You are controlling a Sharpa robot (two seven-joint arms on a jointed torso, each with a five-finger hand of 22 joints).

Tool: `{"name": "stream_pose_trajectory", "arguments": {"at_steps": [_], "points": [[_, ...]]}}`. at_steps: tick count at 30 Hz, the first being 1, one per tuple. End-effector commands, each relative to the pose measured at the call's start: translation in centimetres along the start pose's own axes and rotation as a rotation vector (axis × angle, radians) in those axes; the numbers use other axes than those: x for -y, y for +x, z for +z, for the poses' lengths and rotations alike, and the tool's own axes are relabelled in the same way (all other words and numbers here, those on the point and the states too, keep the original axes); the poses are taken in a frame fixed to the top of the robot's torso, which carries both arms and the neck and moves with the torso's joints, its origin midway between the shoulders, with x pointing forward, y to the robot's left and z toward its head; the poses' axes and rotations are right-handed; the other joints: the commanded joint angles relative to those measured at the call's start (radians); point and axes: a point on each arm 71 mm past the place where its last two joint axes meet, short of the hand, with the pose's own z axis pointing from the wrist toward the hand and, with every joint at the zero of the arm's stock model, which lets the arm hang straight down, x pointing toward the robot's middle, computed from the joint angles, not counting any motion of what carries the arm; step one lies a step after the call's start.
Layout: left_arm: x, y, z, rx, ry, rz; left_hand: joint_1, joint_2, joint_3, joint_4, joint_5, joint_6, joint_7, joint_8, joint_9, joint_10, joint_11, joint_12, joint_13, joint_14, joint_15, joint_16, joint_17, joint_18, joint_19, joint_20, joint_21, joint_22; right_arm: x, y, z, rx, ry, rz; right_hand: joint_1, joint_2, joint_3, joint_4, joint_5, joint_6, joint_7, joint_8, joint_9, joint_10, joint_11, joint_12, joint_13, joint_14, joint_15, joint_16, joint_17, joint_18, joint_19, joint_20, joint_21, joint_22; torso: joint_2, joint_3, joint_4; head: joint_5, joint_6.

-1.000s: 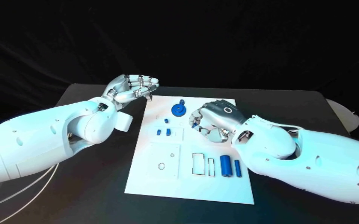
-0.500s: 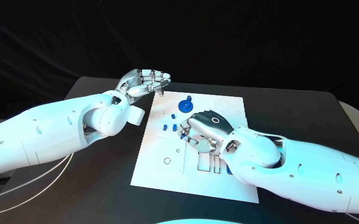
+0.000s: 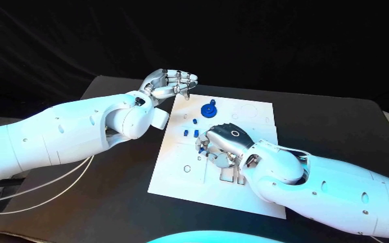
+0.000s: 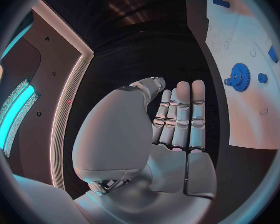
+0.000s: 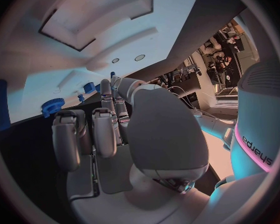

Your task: Assemble the parts on the task board

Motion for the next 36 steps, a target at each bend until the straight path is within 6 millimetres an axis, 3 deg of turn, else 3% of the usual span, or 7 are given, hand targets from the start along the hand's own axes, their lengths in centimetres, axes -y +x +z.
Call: {"name": "stream_pose_trajectory", "arguments": {"at_steps": [1, 36], "points": [[0.0, 0.1, 0.1, 0.001, -0.001, -0.004, 0.006, -0.001, 0.004, 0.001, 0.002, 0.0, 0.003, 0.002, -0.001, -0.004, 0.003, 0.003, -0.002, -0.006, 0.002, -0.004, -0.001, 0.014, -0.006, -0.004, 0.0, 0.001, 0.0, 0.5, 0.0, -0.044, -0.007, -0.017, -0.014, 0.003, 0.001, -0.008, 0.002, 0.002, 0.008, 0.004, 0.002, 0.043, -0.034, 0.0, 0.001, 0.048, -0.006, -0.005, 0.004, -0.013, 0.07, -0.005, -0.004, 0.231, 0.001, 0.0001, -0.0019, 0.003, -0.004], [0.0, 0.1, 0.2, 0.003, -0.005, -0.004, 0.005, -0.001, 0.004, 0.001, 0.002, 0.0, 0.003, 0.002, -0.001, -0.004, 0.003, 0.004, -0.002, -0.006, 0.002, -0.004, -0.001, 0.014, -0.006, -0.004, 0.0, 0.001, -0.4, 1.5, 0.0, -0.094, -0.009, -0.024, -0.022, 0.004, 0.0, -0.011, -0.006, 0.002, 0.007, 0.005, 0.005, 0.044, -0.035, -0.002, 0.002, 0.049, -0.006, -0.005, 0.004, -0.014, 0.071, -0.004, -0.002, 0.232, 0.001, 0.0005, -0.0006, 0.007, -0.013]]}}
